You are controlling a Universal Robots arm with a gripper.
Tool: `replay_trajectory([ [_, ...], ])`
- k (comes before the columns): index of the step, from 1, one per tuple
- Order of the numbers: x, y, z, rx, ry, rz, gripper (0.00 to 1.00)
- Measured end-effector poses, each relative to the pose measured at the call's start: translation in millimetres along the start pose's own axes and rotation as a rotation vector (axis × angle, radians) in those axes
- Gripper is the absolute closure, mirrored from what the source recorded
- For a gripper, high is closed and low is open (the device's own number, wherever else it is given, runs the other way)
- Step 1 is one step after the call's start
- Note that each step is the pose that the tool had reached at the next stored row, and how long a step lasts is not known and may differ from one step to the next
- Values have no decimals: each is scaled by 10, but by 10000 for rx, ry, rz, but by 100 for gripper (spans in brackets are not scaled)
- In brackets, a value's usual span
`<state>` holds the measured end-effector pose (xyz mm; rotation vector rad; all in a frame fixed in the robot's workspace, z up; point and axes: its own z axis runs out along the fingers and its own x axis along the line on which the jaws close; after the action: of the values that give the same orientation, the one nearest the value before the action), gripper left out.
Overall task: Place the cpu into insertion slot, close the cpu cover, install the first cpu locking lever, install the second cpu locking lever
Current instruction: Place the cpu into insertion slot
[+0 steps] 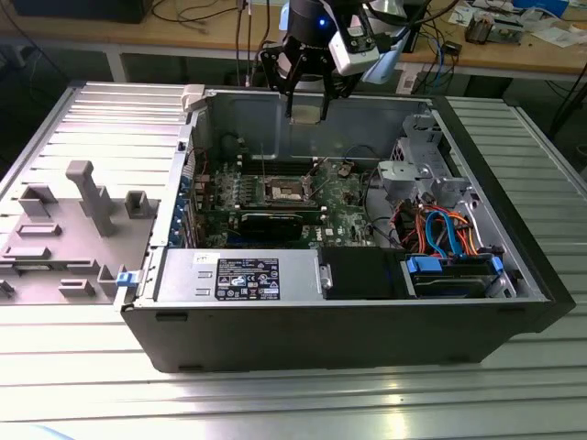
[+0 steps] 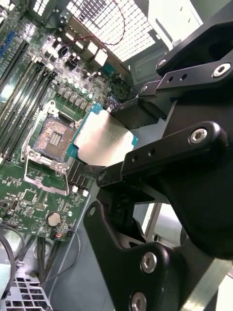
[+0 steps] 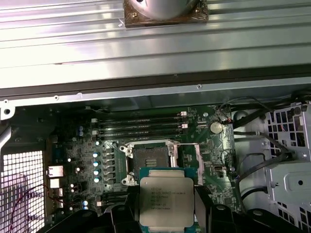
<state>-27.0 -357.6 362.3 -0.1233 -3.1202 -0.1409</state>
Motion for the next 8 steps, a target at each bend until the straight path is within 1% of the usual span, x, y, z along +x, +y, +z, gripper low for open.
replay_trajectory([
  [8,1,0,0,0,1,0,46],
])
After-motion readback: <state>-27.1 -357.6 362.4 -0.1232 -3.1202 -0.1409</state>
